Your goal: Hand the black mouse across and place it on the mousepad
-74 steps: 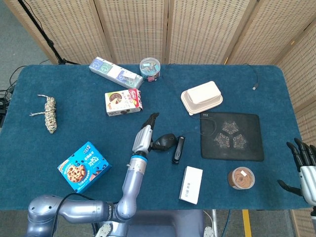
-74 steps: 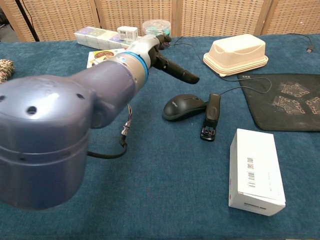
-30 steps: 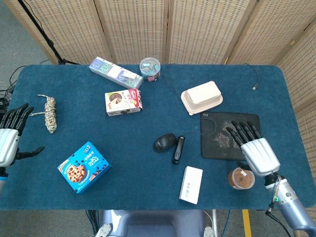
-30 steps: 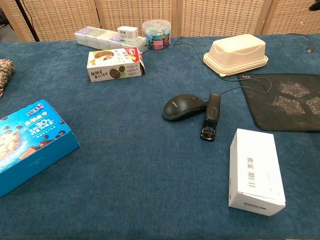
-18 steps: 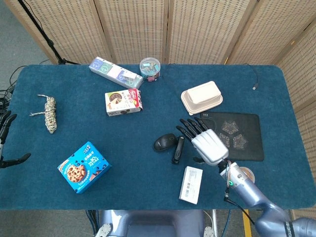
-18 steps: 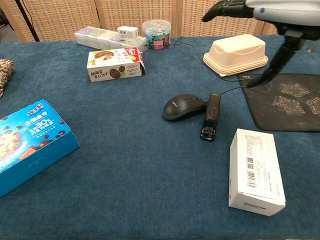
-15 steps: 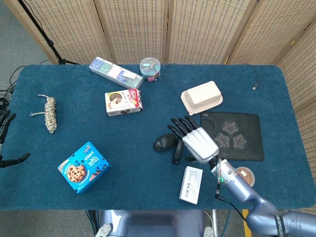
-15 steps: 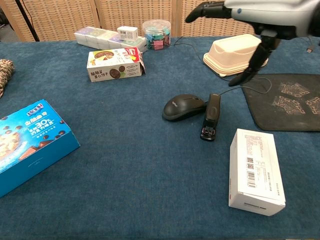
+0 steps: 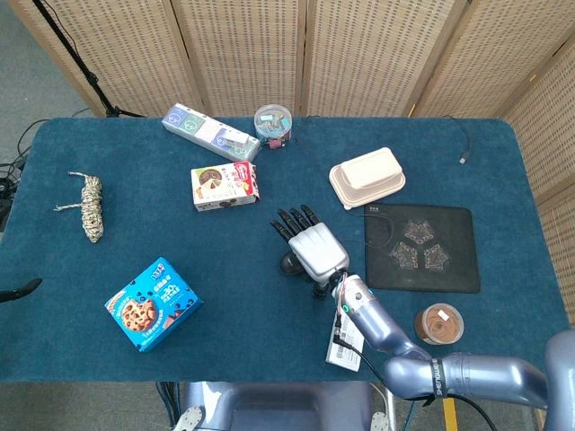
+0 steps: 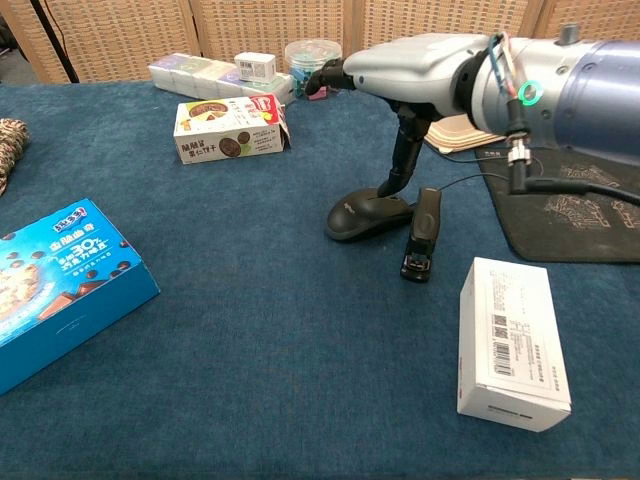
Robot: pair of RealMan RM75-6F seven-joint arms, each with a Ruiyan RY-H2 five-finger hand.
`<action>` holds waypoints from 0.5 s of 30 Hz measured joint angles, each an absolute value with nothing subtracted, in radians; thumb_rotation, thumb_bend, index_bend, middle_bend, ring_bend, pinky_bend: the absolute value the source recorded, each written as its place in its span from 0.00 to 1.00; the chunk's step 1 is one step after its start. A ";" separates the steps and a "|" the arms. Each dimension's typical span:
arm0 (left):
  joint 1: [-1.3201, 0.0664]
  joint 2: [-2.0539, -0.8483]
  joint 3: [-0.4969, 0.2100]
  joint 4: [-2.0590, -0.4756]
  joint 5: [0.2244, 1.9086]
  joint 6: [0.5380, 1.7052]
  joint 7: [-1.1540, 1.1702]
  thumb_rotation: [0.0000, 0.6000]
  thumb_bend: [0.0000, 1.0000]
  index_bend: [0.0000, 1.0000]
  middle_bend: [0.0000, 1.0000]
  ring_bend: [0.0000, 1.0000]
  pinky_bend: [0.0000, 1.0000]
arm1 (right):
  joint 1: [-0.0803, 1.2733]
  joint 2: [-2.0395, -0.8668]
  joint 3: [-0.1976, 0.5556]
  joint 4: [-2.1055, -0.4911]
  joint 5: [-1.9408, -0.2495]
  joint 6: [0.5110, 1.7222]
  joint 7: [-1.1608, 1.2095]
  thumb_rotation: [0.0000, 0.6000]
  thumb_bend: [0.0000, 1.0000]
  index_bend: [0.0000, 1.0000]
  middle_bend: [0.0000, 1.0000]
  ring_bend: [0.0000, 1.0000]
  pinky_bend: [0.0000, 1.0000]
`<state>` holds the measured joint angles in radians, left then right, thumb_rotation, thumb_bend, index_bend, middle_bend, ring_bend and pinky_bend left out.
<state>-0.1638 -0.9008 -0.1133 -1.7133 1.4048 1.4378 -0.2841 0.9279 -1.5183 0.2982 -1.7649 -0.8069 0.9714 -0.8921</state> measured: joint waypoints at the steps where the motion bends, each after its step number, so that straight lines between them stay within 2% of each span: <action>1: -0.163 -0.900 -0.113 -1.713 1.405 1.438 -0.286 1.00 0.10 0.00 0.00 0.00 0.00 | 0.941 -1.533 0.295 -1.759 -0.782 0.983 -0.918 1.00 0.00 0.00 0.00 0.00 0.00; 9: -0.160 -0.888 -0.114 -1.705 1.409 1.429 -0.324 1.00 0.10 0.00 0.00 0.00 0.00 | 1.039 -1.661 0.280 -1.690 -0.582 1.099 -1.060 1.00 0.00 0.00 0.00 0.00 0.00; 15: -0.158 -0.880 -0.117 -1.696 1.404 1.420 -0.352 1.00 0.10 0.00 0.00 0.00 0.00 | 1.077 -1.717 0.270 -1.624 -0.512 1.128 -1.089 1.00 0.00 0.00 0.00 0.00 0.00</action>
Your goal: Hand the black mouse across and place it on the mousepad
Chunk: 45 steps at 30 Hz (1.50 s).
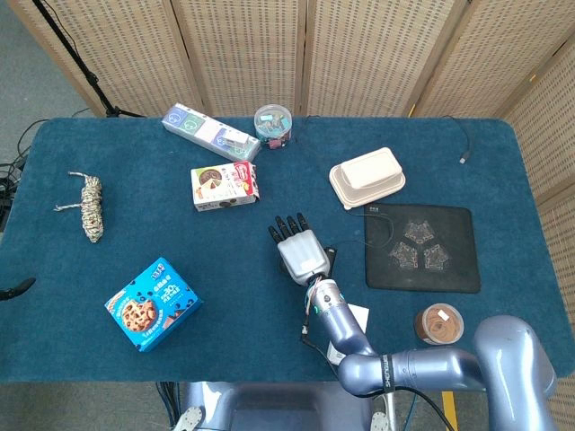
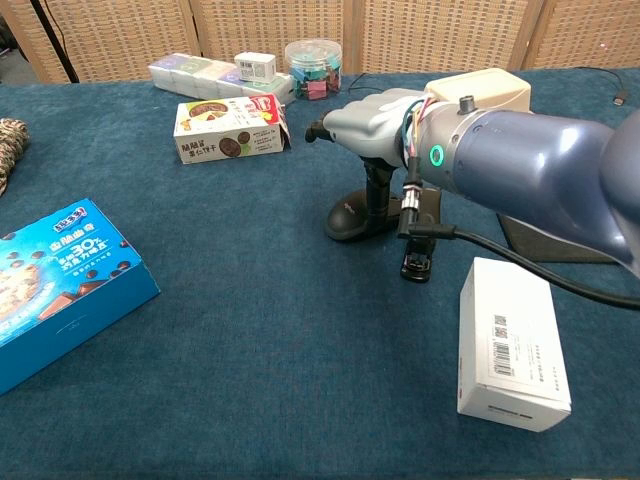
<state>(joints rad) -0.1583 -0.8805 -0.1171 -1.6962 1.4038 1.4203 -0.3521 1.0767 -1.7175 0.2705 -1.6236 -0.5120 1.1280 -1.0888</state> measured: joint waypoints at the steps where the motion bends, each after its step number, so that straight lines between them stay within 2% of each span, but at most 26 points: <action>1: -0.158 -0.879 -0.117 -1.695 1.403 1.419 -0.355 1.00 0.10 0.00 0.00 0.00 0.00 | 1.080 -1.722 0.268 -1.612 -0.507 1.128 -1.091 1.00 0.00 0.00 0.00 0.00 0.00; 11: -0.158 -0.875 -0.120 -1.690 1.406 1.409 -0.374 1.00 0.10 0.00 0.00 0.00 0.00 | 1.085 -1.737 0.221 -1.533 -0.509 1.096 -1.066 1.00 0.00 0.00 0.00 0.00 0.00; 16: -0.159 -0.875 -0.120 -1.690 1.405 1.405 -0.376 1.00 0.10 0.00 0.00 0.00 0.00 | 1.080 -1.743 0.203 -1.513 -0.560 1.081 -1.026 1.00 0.00 0.08 0.01 0.00 0.00; 20: -0.160 -0.874 -0.119 -1.690 1.406 1.400 -0.376 1.00 0.10 0.00 0.00 0.00 0.00 | 1.077 -1.750 0.192 -1.479 -0.594 1.057 -0.990 1.00 0.00 0.16 0.10 0.00 0.01; 23: -0.161 -0.873 -0.120 -1.689 1.406 1.397 -0.378 1.00 0.10 0.00 0.00 0.00 0.00 | 1.074 -1.752 0.184 -1.453 -0.606 1.028 -0.963 1.00 0.00 0.22 0.17 0.01 0.07; 32: -0.163 -0.871 -0.121 -1.687 1.409 1.390 -0.386 1.00 0.10 0.00 0.00 0.00 0.00 | 1.069 -1.750 0.171 -1.403 -0.632 0.955 -0.895 1.00 0.01 0.33 0.30 0.13 0.22; 45: -0.162 -0.869 -0.119 -1.685 1.415 1.389 -0.396 1.00 0.11 0.00 0.00 0.00 0.00 | 1.054 -1.763 0.156 -1.354 -0.724 0.936 -0.809 1.00 0.25 0.51 0.47 0.28 0.39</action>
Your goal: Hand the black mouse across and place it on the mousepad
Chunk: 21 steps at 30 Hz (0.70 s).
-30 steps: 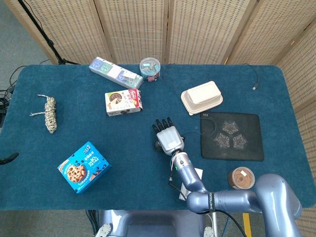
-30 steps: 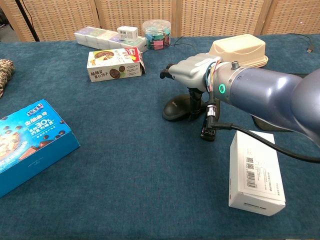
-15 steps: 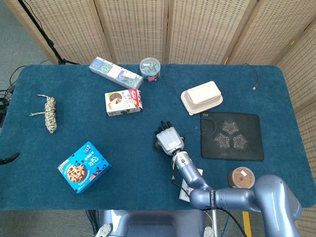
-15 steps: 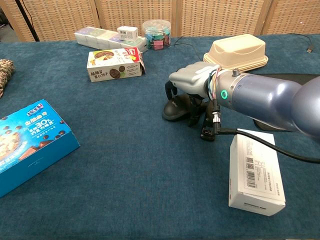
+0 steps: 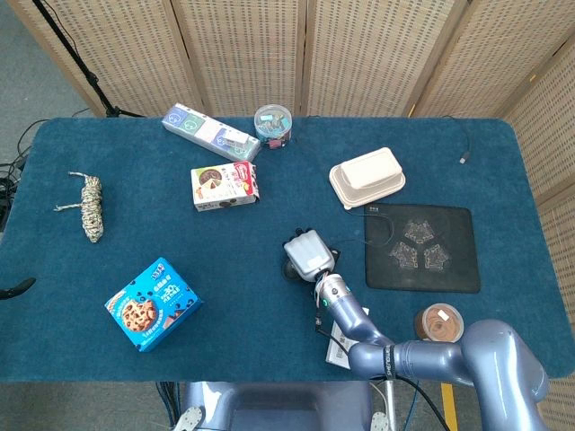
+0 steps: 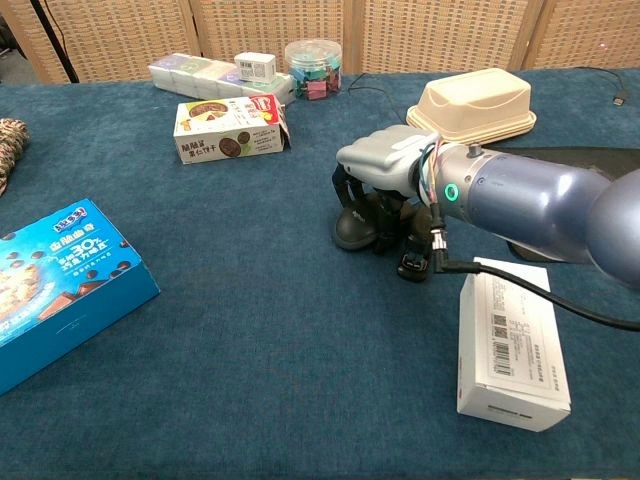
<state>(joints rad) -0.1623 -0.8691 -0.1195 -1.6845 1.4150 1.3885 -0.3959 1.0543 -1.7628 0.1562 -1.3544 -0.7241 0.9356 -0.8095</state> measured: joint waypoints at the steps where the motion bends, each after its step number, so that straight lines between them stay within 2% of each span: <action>1: -0.162 -0.869 -0.119 -1.685 1.415 1.388 -0.396 1.00 0.10 0.00 0.00 0.00 0.00 | 1.052 -1.763 0.154 -1.351 -0.734 0.934 -0.802 1.00 0.26 0.52 0.47 0.29 0.40; 7: -0.162 -0.868 -0.117 -1.684 1.421 1.387 -0.402 1.00 0.10 0.00 0.00 0.00 0.00 | 1.039 -1.758 0.138 -1.340 -0.821 0.928 -0.751 1.00 0.33 0.53 0.49 0.30 0.42; 14: -0.165 -0.869 -0.115 -1.688 1.422 1.381 -0.395 1.00 0.10 0.00 0.00 0.00 0.00 | 1.035 -1.714 0.123 -1.351 -0.974 0.916 -0.685 1.00 0.35 0.54 0.49 0.30 0.42; 21: -0.168 -0.869 -0.113 -1.693 1.422 1.372 -0.388 1.00 0.10 0.00 0.00 0.00 0.00 | 1.066 -1.643 0.151 -1.363 -1.028 0.898 -0.690 1.00 0.37 0.55 0.50 0.30 0.42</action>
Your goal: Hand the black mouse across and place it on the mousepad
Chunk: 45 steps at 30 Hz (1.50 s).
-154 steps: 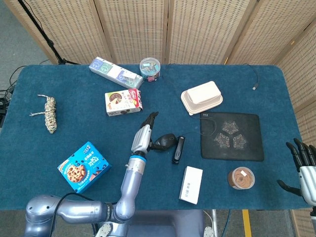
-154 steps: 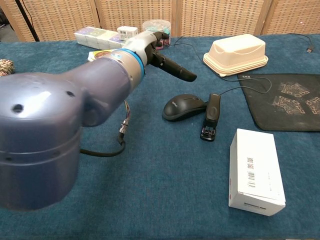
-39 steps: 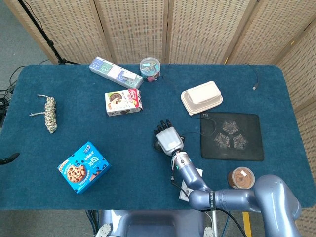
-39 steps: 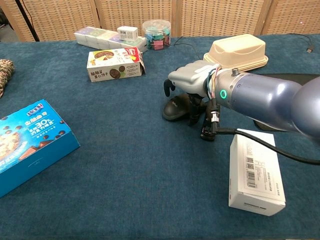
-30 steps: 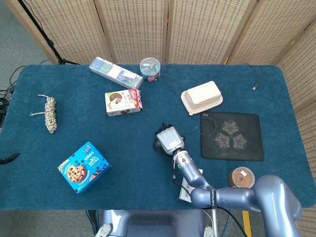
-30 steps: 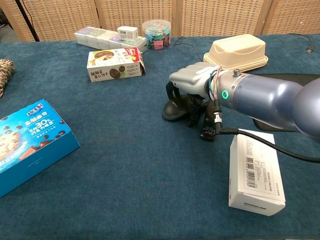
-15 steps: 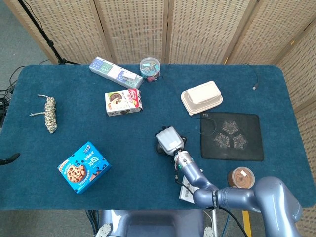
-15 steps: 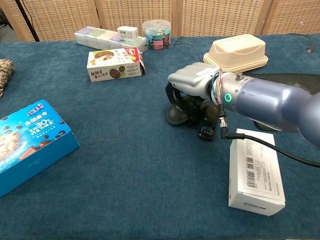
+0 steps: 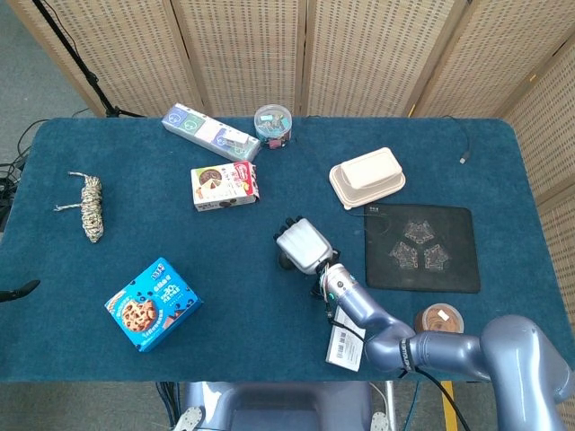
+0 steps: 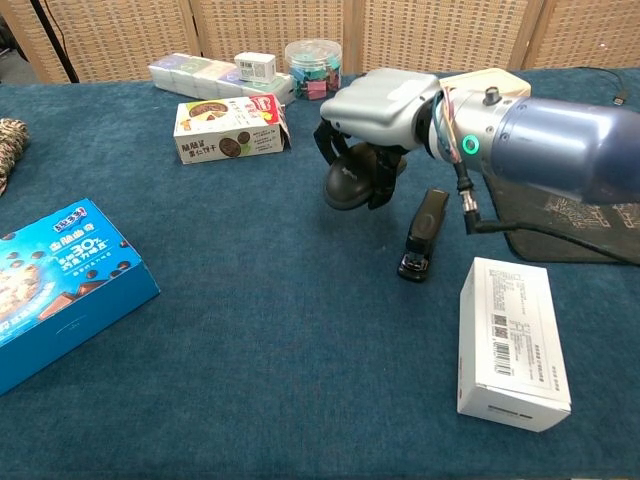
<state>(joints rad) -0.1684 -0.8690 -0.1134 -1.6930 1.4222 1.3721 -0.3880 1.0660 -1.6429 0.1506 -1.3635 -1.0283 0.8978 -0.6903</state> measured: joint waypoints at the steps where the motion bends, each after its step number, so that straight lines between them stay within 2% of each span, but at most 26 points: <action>1: -0.169 -0.869 -0.113 -1.693 1.422 1.371 -0.387 1.00 0.10 0.00 0.00 0.00 0.00 | 1.071 -1.632 0.154 -1.365 -1.028 0.894 -0.699 1.00 0.37 0.55 0.50 0.30 0.42; 7: -0.170 -0.868 -0.113 -1.691 1.420 1.367 -0.389 1.00 0.11 0.00 0.00 0.00 0.00 | 1.094 -1.543 0.152 -1.380 -1.027 0.866 -0.773 1.00 0.40 0.55 0.51 0.30 0.42; 10: -0.172 -0.869 -0.112 -1.692 1.419 1.362 -0.384 1.00 0.10 0.00 0.00 0.00 0.00 | 1.094 -1.479 0.126 -1.390 -1.049 0.850 -0.795 1.00 0.43 0.55 0.51 0.30 0.41; 17: -0.177 -0.878 -0.110 -1.705 1.415 1.358 -0.338 1.00 0.10 0.00 0.00 0.00 0.00 | 1.064 -1.332 0.033 -1.397 -1.201 0.810 -0.743 1.00 0.46 0.56 0.51 0.30 0.41; 22: -0.182 -0.888 -0.110 -1.719 1.408 1.352 -0.288 1.00 0.10 0.00 0.00 0.00 0.00 | 1.034 -1.299 -0.030 -1.357 -1.356 0.808 -0.602 1.00 0.52 0.56 0.51 0.30 0.40; 30: -0.195 -0.911 -0.112 -1.735 1.379 1.336 -0.209 1.00 0.10 0.00 0.00 0.00 0.00 | 1.008 -1.292 -0.146 -1.160 -1.622 0.830 -0.309 1.00 0.61 0.57 0.51 0.29 0.40; 38: -0.210 -0.935 -0.120 -1.740 1.345 1.320 -0.136 1.00 0.11 0.00 0.00 0.00 0.00 | 1.001 -1.296 -0.235 -0.963 -1.765 0.870 -0.089 1.00 0.67 0.57 0.51 0.29 0.40; 45: -0.226 -0.960 -0.128 -1.754 1.312 1.308 -0.056 1.00 0.11 0.00 0.00 0.00 0.00 | 0.990 -1.304 -0.318 -0.820 -1.885 0.954 0.081 1.00 0.72 0.57 0.51 0.29 0.40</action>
